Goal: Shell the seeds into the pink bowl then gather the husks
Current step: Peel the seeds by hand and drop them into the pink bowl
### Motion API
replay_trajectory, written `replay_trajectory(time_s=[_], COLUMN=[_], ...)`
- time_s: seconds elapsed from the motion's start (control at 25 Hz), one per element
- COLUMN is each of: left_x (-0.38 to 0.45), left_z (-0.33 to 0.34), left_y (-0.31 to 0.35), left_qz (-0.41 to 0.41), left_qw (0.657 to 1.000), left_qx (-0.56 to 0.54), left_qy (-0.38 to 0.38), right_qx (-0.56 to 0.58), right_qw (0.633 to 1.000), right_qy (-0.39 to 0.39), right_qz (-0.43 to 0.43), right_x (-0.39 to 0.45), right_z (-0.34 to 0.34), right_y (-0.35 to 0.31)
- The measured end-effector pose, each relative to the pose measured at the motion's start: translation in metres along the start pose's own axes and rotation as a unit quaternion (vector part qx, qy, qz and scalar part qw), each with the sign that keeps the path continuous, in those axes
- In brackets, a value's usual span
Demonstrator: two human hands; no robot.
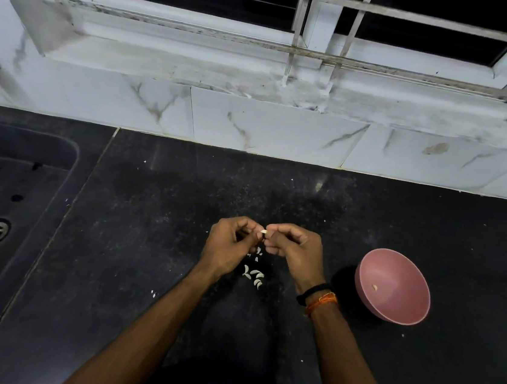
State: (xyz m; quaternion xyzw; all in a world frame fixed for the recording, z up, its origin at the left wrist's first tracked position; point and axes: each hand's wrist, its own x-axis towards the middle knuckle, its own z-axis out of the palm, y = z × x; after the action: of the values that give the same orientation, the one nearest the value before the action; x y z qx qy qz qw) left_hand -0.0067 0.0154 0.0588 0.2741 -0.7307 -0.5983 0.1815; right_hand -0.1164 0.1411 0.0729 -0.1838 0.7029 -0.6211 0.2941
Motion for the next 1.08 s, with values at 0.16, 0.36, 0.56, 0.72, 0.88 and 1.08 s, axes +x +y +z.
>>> replay_trajectory(time_s=[0.16, 0.36, 0.56, 0.72, 0.88, 1.08], left_x=[-0.001, -0.001, -0.002, 0.001, 0.005, 0.006], left_z=[-0.002, -0.002, 0.0, 0.001, 0.002, 0.003], left_y=[0.004, 0.011, 0.013, 0.007, 0.004, 0.006], left_qz=[0.018, -0.041, -0.072, -0.052, -0.047, -0.063], left_qw=[0.999, 0.994, 0.982, 0.993, 0.998, 0.998], left_qx=[0.046, -0.098, -0.172, -0.107, -0.034, -0.012], left_qy=[0.005, -0.015, -0.013, -0.006, -0.008, -0.009], right_qx=[-0.004, 0.012, 0.009, 0.01, -0.031, -0.033], right_qw=[1.0, 0.999, 0.998, 0.999, 0.998, 0.997], right_qy=[-0.015, -0.021, -0.012, -0.003, -0.009, -0.012], right_qz=[-0.011, -0.042, -0.055, -0.05, -0.058, -0.065], right_x=[0.001, 0.001, 0.001, 0.002, 0.004, 0.004], right_z=[0.001, -0.002, -0.003, -0.001, 0.0, 0.0], right_y=[0.0, -0.003, -0.002, 0.0, 0.0, 0.004])
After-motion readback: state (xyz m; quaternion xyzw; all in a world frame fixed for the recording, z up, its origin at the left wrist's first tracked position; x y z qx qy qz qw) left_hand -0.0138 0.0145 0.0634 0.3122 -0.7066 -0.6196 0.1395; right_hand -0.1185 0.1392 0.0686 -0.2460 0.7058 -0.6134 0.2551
